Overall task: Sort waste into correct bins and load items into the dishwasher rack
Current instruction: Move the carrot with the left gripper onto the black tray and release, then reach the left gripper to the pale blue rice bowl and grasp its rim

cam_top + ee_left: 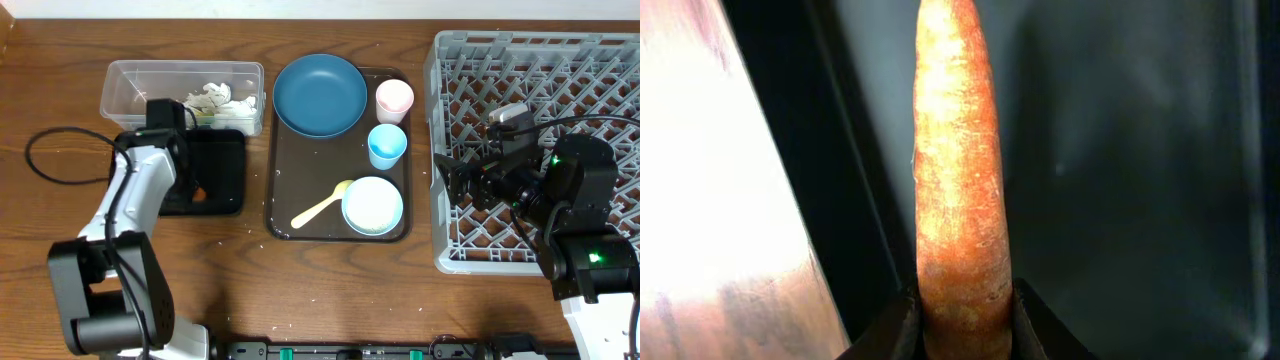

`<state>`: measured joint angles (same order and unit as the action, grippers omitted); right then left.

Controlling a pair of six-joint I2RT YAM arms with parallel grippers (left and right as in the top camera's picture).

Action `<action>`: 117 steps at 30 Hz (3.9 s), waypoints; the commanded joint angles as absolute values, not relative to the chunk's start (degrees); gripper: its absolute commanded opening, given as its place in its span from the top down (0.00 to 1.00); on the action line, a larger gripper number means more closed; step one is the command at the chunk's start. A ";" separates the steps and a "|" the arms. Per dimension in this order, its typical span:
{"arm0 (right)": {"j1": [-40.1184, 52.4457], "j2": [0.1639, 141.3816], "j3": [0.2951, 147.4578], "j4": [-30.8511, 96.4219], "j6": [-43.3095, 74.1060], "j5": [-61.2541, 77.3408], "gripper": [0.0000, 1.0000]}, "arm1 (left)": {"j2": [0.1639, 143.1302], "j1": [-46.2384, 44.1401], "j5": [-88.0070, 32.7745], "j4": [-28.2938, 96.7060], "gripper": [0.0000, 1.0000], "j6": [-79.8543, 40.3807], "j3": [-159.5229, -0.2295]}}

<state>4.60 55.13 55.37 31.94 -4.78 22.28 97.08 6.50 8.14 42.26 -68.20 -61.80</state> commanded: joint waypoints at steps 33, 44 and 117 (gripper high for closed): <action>3.77 55.13 56.55 30.81 -4.08 22.76 0.01 | 84.79 -9.10 -14.72 37.04 0.40 -18.94 -65.23; 3.77 55.13 56.55 30.65 -3.44 22.76 0.01 | 97.17 -20.27 -10.68 50.81 0.40 -12.23 -85.08; 3.77 55.13 56.55 32.21 -3.27 22.70 0.01 | 116.14 -48.73 -5.32 42.59 0.76 -20.73 -85.71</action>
<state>4.60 55.13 55.37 32.10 -3.97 22.31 116.31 -48.86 -7.68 42.19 -19.51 -85.71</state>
